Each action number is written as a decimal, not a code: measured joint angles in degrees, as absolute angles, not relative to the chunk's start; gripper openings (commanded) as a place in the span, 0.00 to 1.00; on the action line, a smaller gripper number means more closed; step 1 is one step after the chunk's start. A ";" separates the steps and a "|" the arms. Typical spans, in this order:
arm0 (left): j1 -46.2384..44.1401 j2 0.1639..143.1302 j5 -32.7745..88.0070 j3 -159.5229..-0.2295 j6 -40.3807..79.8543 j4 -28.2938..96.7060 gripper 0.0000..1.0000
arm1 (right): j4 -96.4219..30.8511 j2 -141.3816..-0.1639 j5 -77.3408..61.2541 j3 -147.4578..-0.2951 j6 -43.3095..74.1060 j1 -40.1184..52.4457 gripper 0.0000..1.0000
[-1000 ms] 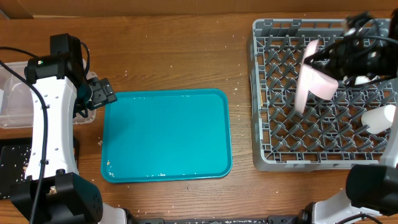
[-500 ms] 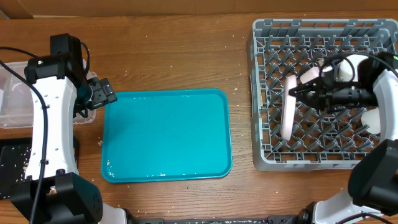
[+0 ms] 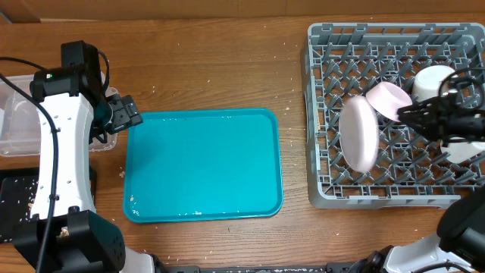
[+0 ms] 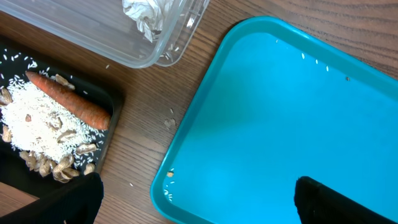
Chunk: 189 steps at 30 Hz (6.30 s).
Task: Sort waste into correct bins and load items into the dishwasher
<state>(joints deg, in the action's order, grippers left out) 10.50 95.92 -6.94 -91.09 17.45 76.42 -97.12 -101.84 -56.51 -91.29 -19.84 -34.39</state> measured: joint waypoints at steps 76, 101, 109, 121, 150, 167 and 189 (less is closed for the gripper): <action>10.50 95.92 -6.92 -91.09 17.45 76.44 1.00 | -85.08 -38.61 -26.83 -86.00 -1.17 -12.53 1.00; 10.50 95.92 -6.94 -91.09 17.45 76.42 1.00 | -1.23 -4.49 -36.86 -10.02 -4.51 -4.03 1.00; 10.50 95.92 -6.94 -91.09 17.45 76.42 1.00 | -0.12 -0.80 -27.42 -4.08 -4.54 -3.97 1.00; 10.50 95.92 -6.94 -91.09 17.45 76.44 1.00 | -4.10 -0.73 -13.32 -1.06 -3.25 -3.97 1.00; 10.50 95.92 -6.94 -91.09 17.45 76.44 1.00 | -4.47 -0.73 -7.01 -1.06 0.23 -3.70 1.00; 10.50 94.70 -4.43 -90.26 17.50 79.44 1.00 | -4.49 -0.73 -6.98 -1.06 0.27 -3.70 1.00; 10.50 37.01 9.50 -28.56 6.92 27.46 1.00 | -4.51 -0.73 -6.98 -1.06 0.25 -3.70 1.00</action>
<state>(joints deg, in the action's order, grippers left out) 10.50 37.01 9.50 -28.56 6.92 27.46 -4.51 -0.73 -6.98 -1.06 0.25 -3.70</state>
